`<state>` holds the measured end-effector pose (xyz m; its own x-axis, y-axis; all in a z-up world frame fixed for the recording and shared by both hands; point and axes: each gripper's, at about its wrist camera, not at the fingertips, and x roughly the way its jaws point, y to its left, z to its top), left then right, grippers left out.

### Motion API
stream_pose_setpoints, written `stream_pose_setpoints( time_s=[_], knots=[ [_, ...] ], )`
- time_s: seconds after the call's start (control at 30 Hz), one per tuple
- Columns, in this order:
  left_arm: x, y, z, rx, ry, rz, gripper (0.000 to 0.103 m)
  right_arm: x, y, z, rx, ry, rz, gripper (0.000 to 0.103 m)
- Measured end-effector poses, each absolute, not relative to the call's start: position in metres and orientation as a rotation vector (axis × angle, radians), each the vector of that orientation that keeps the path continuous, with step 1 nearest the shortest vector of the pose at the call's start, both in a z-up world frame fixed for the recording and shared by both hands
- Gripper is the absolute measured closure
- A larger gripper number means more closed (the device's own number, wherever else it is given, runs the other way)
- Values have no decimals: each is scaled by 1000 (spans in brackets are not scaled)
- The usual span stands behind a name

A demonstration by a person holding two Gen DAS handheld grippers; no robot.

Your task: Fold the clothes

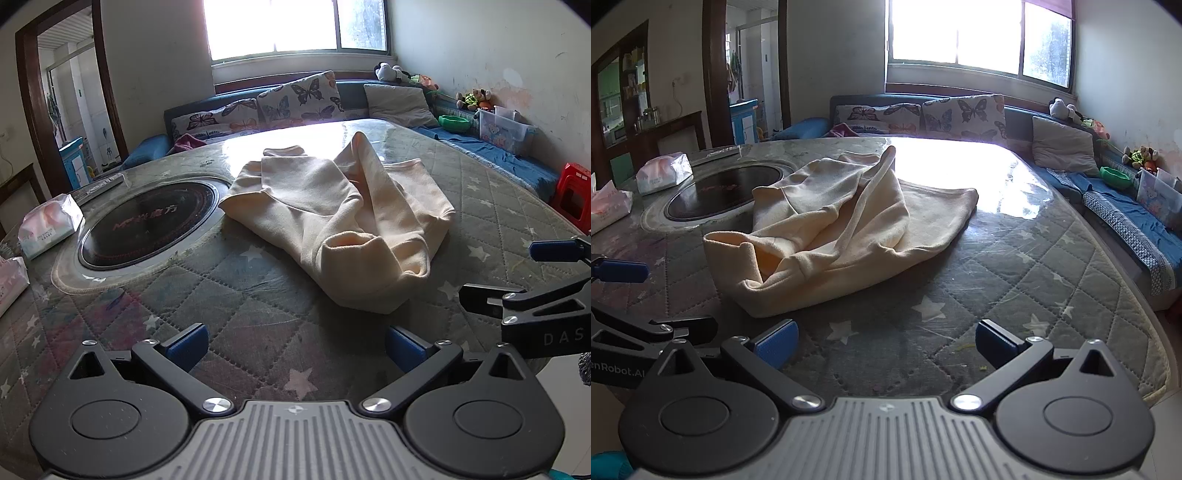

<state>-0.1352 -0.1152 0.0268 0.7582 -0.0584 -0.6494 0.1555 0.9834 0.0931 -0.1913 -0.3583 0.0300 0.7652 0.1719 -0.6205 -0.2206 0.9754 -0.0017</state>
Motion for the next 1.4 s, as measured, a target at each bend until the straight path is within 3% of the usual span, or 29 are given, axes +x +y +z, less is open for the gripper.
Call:
stream_pose_setpoints(
  time_s=[1.4],
  knots=[
    [-115,-113,36,142,710,-154,0,-167,-353,32,-82,690,235,0]
  ],
)
